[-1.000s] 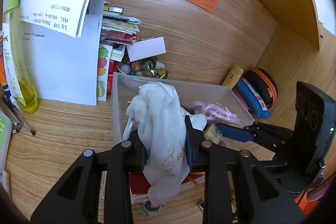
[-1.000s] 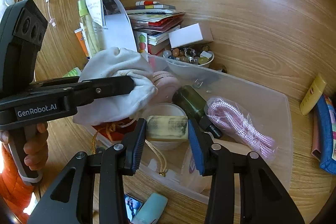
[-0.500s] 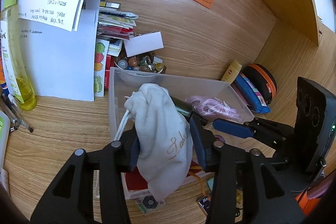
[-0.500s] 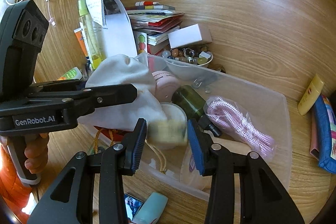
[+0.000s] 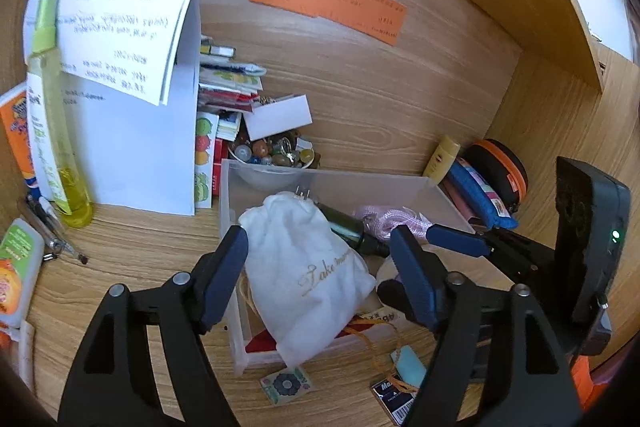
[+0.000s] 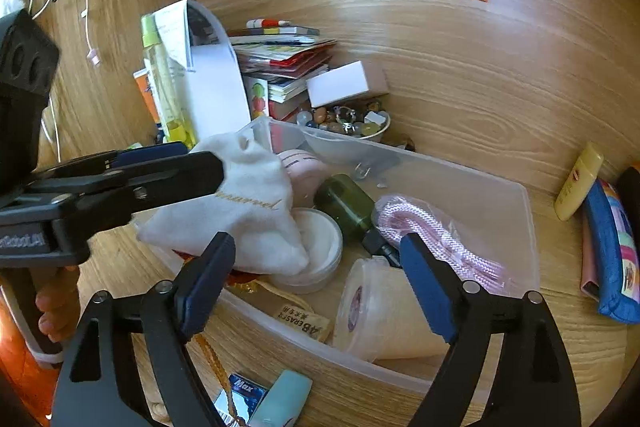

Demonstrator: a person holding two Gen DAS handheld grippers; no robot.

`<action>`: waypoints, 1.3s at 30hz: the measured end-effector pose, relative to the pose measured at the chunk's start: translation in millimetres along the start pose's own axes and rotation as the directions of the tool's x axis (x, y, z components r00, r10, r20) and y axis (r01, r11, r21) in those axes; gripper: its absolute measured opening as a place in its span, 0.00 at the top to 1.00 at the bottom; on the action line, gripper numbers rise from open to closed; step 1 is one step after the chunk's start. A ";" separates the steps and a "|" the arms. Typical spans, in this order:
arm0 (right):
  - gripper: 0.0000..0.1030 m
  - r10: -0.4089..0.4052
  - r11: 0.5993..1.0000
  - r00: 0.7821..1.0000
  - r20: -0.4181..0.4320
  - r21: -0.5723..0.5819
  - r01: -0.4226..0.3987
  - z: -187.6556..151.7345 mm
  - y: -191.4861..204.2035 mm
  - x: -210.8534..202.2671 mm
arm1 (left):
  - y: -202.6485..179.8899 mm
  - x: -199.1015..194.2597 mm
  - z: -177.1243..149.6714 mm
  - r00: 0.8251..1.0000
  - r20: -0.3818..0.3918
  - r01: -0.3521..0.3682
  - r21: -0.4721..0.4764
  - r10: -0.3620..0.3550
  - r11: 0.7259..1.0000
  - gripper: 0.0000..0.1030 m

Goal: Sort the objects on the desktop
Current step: 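Open the left tool to drop the pouch while the right tool releases the soap bar, then grasp the square patterned tile with the left tool while the right tool grasps the gourd keychain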

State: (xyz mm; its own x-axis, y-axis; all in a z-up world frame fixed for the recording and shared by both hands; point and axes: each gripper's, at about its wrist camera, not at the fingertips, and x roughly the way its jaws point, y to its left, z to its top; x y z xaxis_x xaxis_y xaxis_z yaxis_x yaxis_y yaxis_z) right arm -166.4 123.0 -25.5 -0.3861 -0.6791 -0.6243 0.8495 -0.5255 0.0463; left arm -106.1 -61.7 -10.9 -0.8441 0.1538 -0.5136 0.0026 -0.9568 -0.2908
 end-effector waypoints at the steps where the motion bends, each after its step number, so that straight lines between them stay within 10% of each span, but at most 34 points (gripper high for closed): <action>1: 0.20 0.004 1.000 1.000 0.001 0.011 -0.004 0.2 -1.4 0.2 | -2.1 -3.1 -0.1 1.000 0.007 -0.006 0.005 0.006 1.000 0.26; 12: 0.18 -0.047 0.998 0.997 0.067 0.041 0.044 4.0 -6.5 -22.9 | 0.4 -41.6 -6.8 0.988 0.064 -0.143 0.038 0.140 0.989 0.11; 23: 0.14 -0.099 0.995 0.993 0.059 0.014 0.098 -32.6 -12.8 -62.7 | 24.8 -59.5 -33.2 0.940 0.043 -0.342 0.058 0.339 0.938 0.06; 39: 0.20 -0.085 0.993 0.988 -0.128 -0.090 0.074 -99.8 -3.4 -55.7 | 22.1 -28.4 -73.3 0.930 -0.167 -0.309 0.130 0.328 0.942 0.06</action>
State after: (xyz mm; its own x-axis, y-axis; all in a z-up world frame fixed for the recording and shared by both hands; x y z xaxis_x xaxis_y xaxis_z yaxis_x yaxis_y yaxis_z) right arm -111.9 213.7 -68.7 -0.4076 -0.5607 -0.7208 0.8475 -0.5262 -0.0699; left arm -42.8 -69.1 -61.9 -0.6945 -0.1299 -0.7077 0.1936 -0.9810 -0.0099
